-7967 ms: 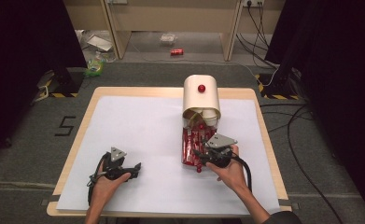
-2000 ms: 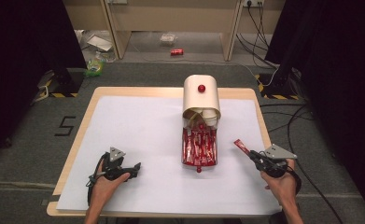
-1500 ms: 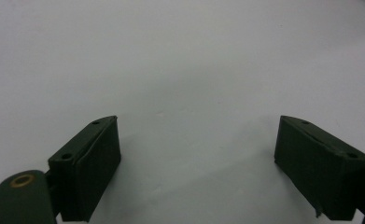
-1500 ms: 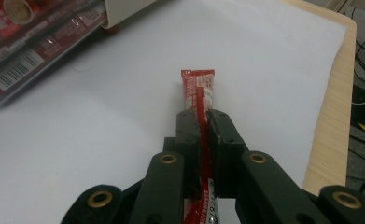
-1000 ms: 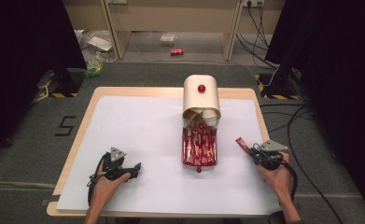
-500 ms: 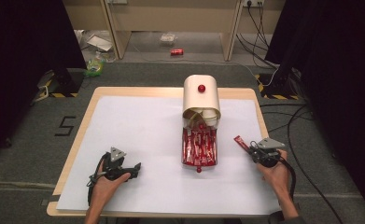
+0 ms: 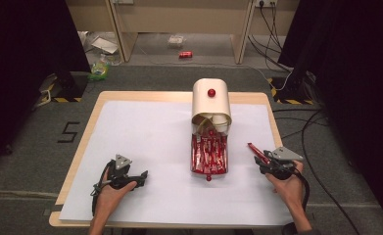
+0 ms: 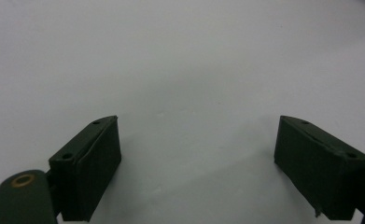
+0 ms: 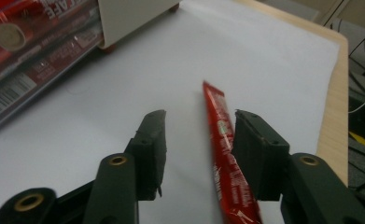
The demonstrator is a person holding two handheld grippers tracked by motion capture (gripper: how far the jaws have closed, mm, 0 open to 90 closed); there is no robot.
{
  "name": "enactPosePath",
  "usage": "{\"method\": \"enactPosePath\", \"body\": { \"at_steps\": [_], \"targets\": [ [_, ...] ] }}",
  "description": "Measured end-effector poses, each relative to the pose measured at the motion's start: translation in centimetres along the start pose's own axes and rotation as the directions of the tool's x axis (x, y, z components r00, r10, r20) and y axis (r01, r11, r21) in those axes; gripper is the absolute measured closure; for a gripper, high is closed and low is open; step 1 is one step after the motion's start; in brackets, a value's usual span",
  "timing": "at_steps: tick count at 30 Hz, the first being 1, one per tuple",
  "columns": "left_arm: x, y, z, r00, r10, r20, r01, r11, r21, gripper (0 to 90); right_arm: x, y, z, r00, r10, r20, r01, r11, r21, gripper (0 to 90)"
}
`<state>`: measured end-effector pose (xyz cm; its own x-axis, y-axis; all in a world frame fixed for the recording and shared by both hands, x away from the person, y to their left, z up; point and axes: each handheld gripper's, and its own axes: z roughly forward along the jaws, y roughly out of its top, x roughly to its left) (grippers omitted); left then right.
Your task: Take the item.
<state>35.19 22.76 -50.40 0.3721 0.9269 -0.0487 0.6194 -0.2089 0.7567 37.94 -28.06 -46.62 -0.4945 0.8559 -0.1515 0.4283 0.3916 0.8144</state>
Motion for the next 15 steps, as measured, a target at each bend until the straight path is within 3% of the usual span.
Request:
{"method": "enactPosePath", "body": {
  "at_steps": [3, 8, 15],
  "targets": [
    [0.0, 0.0, 0.0, 1.0000, 0.000, -0.001, 0.000, 1.0000, 0.000, 14.3, 0.1, 0.2, -0.5, 1.0000, 0.002, 0.002, -0.002, 0.999, -0.050, 47.4],
    [0.0, 0.0, 0.0, 1.0000, -0.003, 0.001, 0.003, 1.0000, -0.001, 14.3, 0.4, 0.3, -0.8, 0.9999, 0.010, 0.000, -0.010, 0.996, -0.084, 43.4],
    [0.1, 0.0, -0.1, 1.0000, -0.003, 0.003, 0.003, 1.0000, 0.000, 14.3, 1.5, 0.4, -1.3, 0.9988, 0.028, -0.039, -0.032, 0.994, -0.101, 39.5]
  ]
}}
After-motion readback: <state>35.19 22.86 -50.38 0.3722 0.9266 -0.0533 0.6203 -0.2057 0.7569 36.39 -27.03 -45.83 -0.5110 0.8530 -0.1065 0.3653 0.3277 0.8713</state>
